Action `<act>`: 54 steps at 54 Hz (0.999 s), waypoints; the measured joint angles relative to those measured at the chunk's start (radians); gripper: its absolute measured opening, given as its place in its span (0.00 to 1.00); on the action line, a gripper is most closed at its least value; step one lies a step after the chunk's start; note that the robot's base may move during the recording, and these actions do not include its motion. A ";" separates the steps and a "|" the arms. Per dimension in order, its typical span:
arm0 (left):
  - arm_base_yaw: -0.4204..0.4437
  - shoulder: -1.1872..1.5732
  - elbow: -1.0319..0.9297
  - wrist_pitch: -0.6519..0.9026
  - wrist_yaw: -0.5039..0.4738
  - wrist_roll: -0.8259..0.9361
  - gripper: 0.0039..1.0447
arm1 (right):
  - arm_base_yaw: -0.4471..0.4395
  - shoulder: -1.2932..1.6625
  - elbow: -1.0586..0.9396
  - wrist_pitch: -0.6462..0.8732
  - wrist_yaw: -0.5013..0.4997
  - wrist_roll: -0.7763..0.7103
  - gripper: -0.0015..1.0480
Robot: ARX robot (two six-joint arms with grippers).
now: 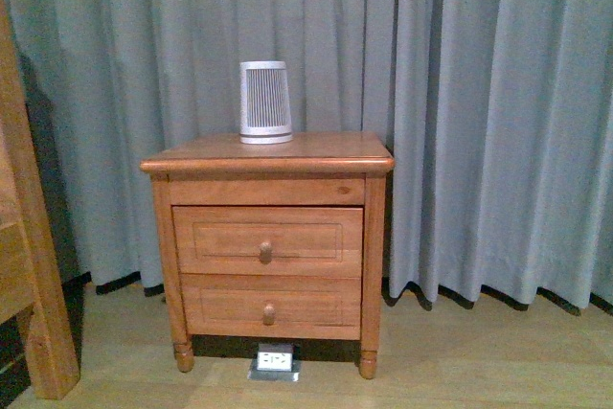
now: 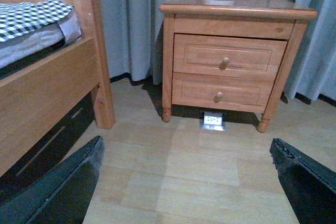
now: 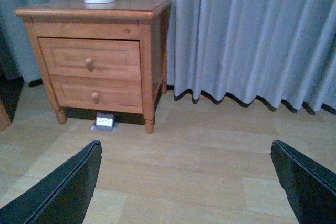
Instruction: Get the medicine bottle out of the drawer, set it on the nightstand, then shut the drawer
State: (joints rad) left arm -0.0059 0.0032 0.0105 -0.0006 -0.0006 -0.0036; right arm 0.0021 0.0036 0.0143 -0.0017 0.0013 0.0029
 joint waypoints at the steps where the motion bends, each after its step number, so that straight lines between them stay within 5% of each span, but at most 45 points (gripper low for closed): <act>1: 0.000 0.000 0.000 0.000 0.000 0.000 0.94 | 0.000 0.000 0.000 0.000 0.000 0.000 0.93; 54: 0.000 0.000 0.000 0.000 0.000 0.000 0.94 | 0.000 0.000 0.000 0.000 -0.001 0.000 0.93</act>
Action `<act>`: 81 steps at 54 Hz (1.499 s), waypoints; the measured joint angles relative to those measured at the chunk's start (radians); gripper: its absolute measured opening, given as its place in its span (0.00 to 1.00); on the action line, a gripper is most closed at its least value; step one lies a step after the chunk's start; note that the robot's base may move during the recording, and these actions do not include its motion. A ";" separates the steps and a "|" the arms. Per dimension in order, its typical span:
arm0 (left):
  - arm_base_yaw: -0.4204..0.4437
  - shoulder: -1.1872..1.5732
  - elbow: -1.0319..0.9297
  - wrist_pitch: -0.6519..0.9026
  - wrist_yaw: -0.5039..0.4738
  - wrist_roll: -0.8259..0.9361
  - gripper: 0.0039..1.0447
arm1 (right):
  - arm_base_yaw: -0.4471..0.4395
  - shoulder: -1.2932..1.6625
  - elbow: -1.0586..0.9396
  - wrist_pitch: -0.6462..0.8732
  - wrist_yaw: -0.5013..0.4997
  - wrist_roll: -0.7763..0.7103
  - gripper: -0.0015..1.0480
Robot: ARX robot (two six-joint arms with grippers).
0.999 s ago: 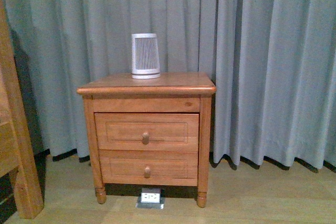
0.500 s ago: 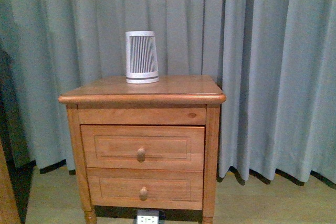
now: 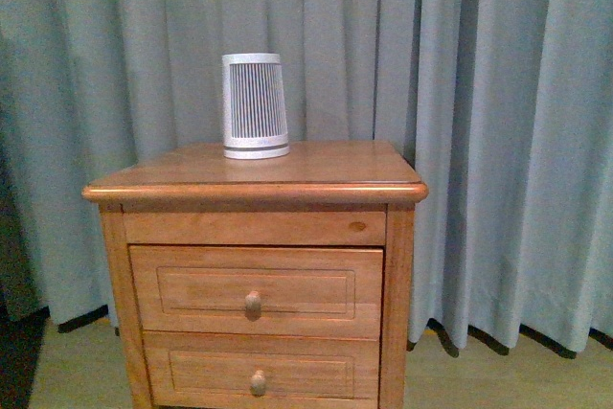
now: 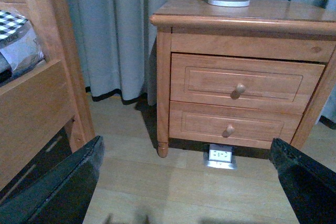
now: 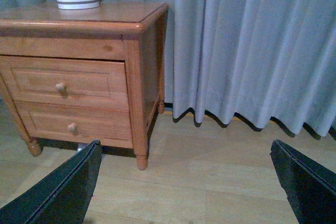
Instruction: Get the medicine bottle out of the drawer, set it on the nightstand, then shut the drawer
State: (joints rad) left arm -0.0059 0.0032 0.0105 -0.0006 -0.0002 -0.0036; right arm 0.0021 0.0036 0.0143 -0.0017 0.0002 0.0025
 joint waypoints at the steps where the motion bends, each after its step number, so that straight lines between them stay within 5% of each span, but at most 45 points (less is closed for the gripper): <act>1: 0.000 0.000 0.000 0.000 0.000 0.000 0.94 | 0.000 0.000 0.000 0.000 0.000 0.000 0.93; 7: 0.013 0.103 0.063 -0.191 0.025 -0.103 0.94 | 0.000 0.000 0.000 0.000 -0.001 0.000 0.93; 11: 0.030 0.190 0.066 -0.175 0.042 -0.147 0.94 | 0.000 0.000 0.000 0.000 0.000 0.000 0.93; 22: 0.124 0.628 0.108 0.282 0.077 -0.113 0.94 | 0.000 0.000 0.000 0.000 0.000 0.000 0.93; 29: 0.098 1.042 0.235 0.624 0.024 -0.089 0.94 | 0.000 0.000 0.000 0.000 0.000 0.000 0.93; 36: 0.032 1.360 0.402 0.779 -0.033 -0.055 0.94 | 0.000 0.000 0.000 0.000 0.000 0.000 0.93; 59: -0.185 1.996 1.001 0.838 -0.131 -0.004 0.94 | 0.000 0.000 0.000 0.000 0.000 0.000 0.93; 81: -0.296 2.347 1.321 0.836 -0.157 -0.032 0.94 | 0.000 0.000 0.000 0.000 0.000 0.000 0.93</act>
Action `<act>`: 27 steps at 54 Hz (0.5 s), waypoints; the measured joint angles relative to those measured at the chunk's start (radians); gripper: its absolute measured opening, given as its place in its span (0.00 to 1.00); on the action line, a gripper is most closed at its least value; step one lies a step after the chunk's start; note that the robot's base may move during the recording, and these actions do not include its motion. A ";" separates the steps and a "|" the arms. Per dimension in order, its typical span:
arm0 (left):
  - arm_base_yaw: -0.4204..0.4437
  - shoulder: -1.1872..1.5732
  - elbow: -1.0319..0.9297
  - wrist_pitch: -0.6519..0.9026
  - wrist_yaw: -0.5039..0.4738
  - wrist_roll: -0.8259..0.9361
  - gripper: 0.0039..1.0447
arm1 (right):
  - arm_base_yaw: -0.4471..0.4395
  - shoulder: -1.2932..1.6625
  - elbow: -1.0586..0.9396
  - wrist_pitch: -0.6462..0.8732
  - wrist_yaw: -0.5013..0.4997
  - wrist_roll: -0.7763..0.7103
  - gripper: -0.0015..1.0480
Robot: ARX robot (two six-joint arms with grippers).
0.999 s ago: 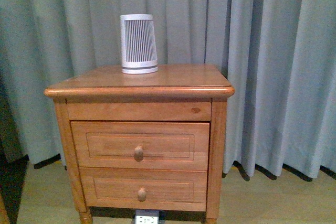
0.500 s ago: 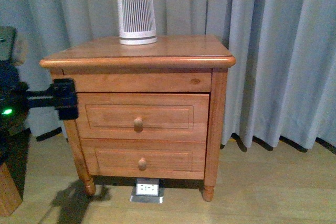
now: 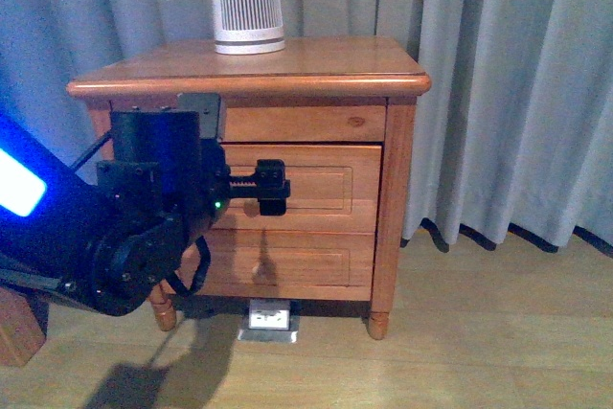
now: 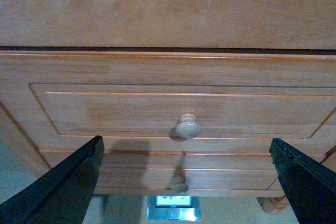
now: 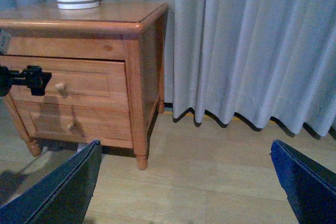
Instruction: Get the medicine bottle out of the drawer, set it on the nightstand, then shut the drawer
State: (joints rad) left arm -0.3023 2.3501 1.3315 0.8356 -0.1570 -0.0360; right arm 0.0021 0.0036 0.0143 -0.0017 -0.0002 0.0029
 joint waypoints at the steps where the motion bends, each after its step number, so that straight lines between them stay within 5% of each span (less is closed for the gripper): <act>1: -0.002 0.008 0.008 -0.002 -0.001 0.000 0.94 | 0.000 0.000 0.000 0.000 0.000 0.000 0.93; 27: -0.012 0.256 0.365 -0.151 -0.047 -0.039 0.94 | 0.000 0.000 0.000 0.000 0.000 0.000 0.93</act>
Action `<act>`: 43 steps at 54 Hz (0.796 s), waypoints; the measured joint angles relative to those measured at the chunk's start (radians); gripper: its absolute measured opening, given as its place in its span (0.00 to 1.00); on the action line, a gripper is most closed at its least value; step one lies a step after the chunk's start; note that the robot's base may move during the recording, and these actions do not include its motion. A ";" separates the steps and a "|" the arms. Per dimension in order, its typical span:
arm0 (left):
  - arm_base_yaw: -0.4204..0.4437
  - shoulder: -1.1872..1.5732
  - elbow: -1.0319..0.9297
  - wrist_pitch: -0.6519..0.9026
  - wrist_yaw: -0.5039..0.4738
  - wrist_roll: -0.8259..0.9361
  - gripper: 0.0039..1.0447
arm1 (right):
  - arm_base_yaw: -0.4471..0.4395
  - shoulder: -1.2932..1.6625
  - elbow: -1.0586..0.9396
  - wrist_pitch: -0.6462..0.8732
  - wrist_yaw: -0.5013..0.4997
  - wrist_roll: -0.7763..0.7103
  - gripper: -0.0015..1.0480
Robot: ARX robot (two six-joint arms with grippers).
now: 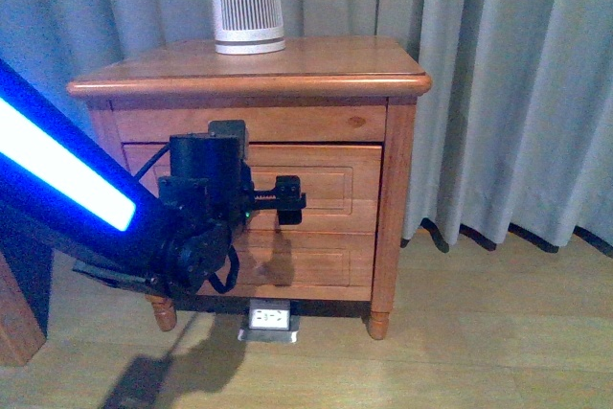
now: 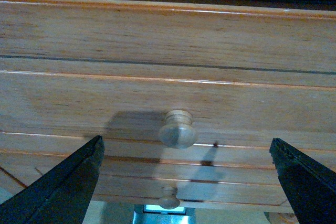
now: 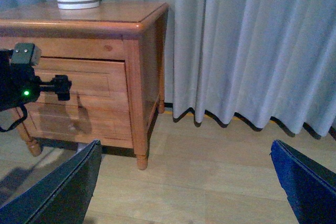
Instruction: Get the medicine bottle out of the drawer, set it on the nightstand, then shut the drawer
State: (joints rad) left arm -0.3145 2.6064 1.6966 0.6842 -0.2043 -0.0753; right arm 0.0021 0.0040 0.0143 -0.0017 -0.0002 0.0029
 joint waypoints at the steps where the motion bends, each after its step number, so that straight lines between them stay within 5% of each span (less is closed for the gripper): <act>1: -0.001 0.008 0.011 -0.004 0.002 0.001 0.94 | 0.000 0.000 0.000 0.000 0.000 0.000 0.93; 43: -0.006 0.113 0.167 -0.043 -0.006 0.079 0.94 | 0.000 0.000 0.000 0.000 0.000 0.000 0.93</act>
State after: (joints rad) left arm -0.3210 2.7193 1.8637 0.6411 -0.2100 0.0036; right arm 0.0021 0.0040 0.0143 -0.0017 -0.0002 0.0029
